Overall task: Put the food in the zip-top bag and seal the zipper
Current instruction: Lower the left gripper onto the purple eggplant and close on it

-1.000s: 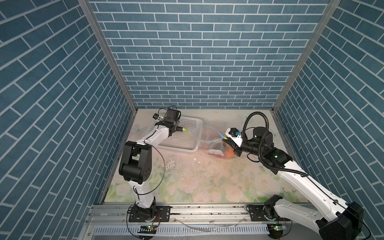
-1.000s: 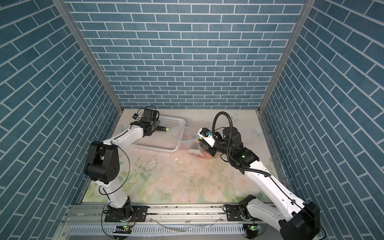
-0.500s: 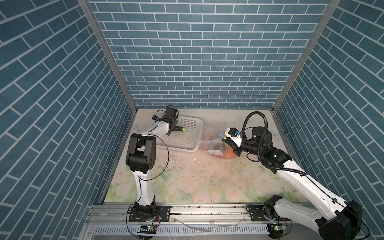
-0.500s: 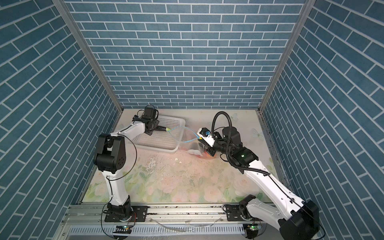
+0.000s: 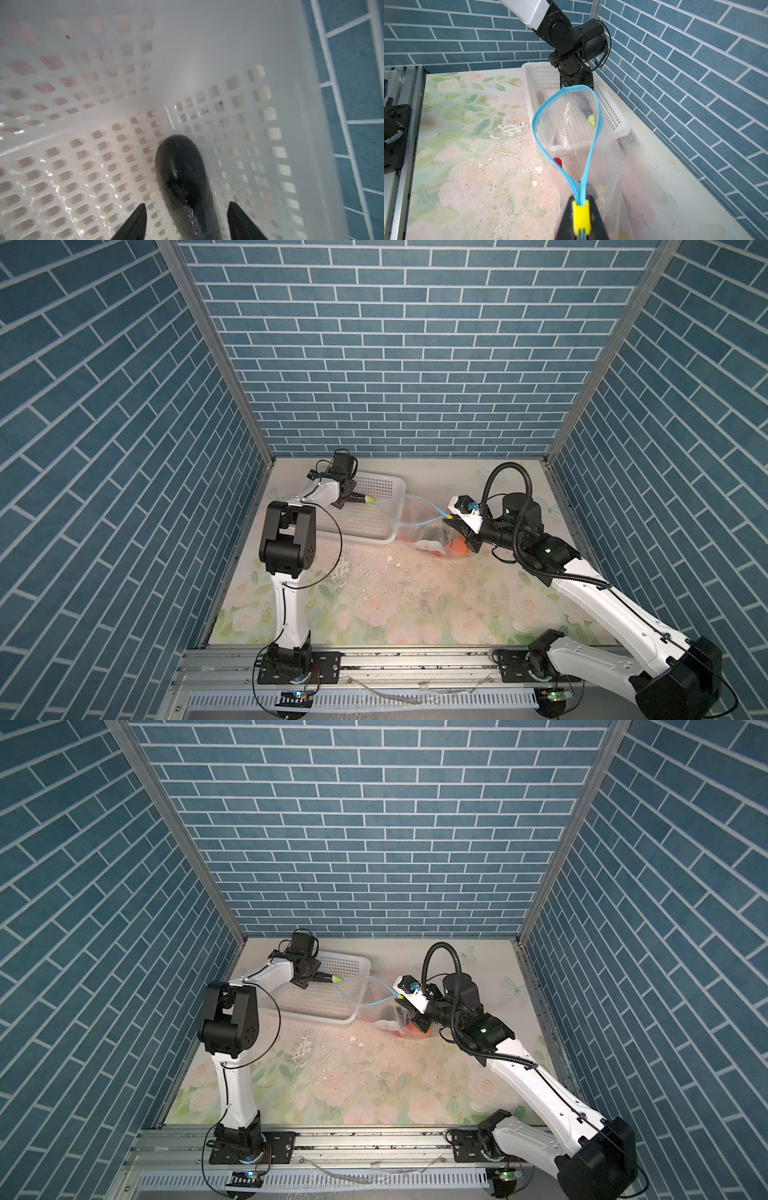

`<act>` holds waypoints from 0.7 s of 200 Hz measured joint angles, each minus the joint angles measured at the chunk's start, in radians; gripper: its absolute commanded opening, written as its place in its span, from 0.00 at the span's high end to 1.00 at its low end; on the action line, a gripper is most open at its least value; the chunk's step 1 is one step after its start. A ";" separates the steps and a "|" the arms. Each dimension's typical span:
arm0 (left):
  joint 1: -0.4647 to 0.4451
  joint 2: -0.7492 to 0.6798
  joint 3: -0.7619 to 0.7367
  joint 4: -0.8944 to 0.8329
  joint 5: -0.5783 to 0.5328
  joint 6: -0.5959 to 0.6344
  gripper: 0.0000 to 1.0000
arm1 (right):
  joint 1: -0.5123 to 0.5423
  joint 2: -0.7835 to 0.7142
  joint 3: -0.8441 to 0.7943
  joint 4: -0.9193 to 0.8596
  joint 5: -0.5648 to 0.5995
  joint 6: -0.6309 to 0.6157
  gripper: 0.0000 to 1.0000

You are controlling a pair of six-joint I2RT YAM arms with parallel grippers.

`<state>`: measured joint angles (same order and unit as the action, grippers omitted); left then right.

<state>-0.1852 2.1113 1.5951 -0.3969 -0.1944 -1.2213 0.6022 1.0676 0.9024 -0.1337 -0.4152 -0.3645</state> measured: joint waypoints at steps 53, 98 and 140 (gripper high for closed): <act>0.004 0.013 0.006 -0.018 0.018 0.002 0.40 | 0.000 0.000 0.000 0.000 0.000 0.000 1.00; 0.006 0.044 0.027 -0.023 0.027 0.006 0.40 | 0.000 0.000 0.000 0.000 0.000 0.000 1.00; 0.011 0.070 0.038 -0.035 0.039 0.010 0.39 | 0.000 -0.001 0.000 0.000 0.000 0.000 1.00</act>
<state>-0.1741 2.1811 1.6329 -0.4316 -0.1558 -1.2114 0.6022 1.0668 0.9024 -0.1337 -0.4149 -0.3649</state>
